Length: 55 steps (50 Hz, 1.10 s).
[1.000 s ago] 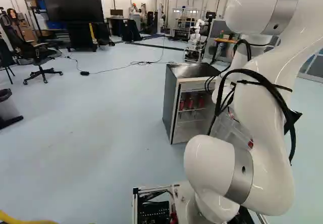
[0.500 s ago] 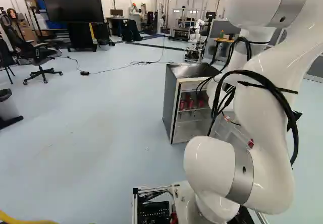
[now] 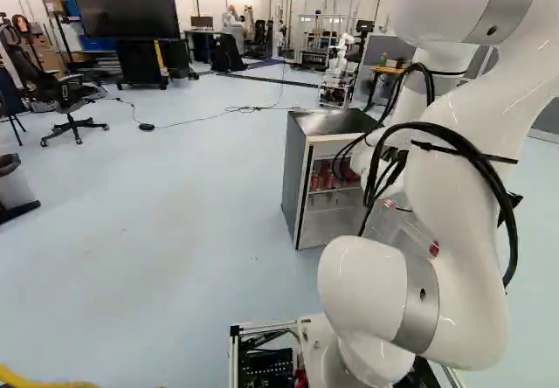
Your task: Grab a drink from the fridge
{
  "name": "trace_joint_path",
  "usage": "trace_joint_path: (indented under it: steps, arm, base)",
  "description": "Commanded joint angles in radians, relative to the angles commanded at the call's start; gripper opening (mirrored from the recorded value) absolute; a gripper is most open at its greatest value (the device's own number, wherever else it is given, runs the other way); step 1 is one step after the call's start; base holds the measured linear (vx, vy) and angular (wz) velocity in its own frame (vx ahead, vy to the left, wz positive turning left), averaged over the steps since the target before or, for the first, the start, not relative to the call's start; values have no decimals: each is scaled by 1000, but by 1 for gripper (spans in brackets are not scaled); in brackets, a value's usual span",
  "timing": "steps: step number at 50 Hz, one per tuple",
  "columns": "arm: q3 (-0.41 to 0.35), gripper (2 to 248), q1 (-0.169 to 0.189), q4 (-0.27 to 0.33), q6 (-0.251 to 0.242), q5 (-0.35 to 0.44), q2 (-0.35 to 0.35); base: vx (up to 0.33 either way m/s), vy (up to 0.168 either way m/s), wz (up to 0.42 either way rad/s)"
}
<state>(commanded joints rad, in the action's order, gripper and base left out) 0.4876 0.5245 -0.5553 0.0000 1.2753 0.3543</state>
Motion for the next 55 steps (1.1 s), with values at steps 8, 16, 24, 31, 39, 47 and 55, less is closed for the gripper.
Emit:
trace_joint_path:
  steps: [8, 16, 24, 31, 39, 47, 55]
  arm:
    - [4, 247, 0, 84, 0, 0, 20]
    - [8, 247, 0, 168, 0, 0, 43]
    - [14, 247, 0, 253, 0, 0, 66]
    - [19, 247, 0, 327, 0, 0, 87]
    - [25, 247, 0, 411, 0, 0, 111]
    - [32, 247, 0, 495, 0, 0, 135]
    - [40, 247, 0, 579, 0, 0, 159]
  base:
    - [0, 0, 0]
    - [0, 0, 0]
    - [0, 0, 0]
    - [0, 0, 0]
    - [0, 0, 0]
    - [0, 0, 0]
    - [0, 0, 0]
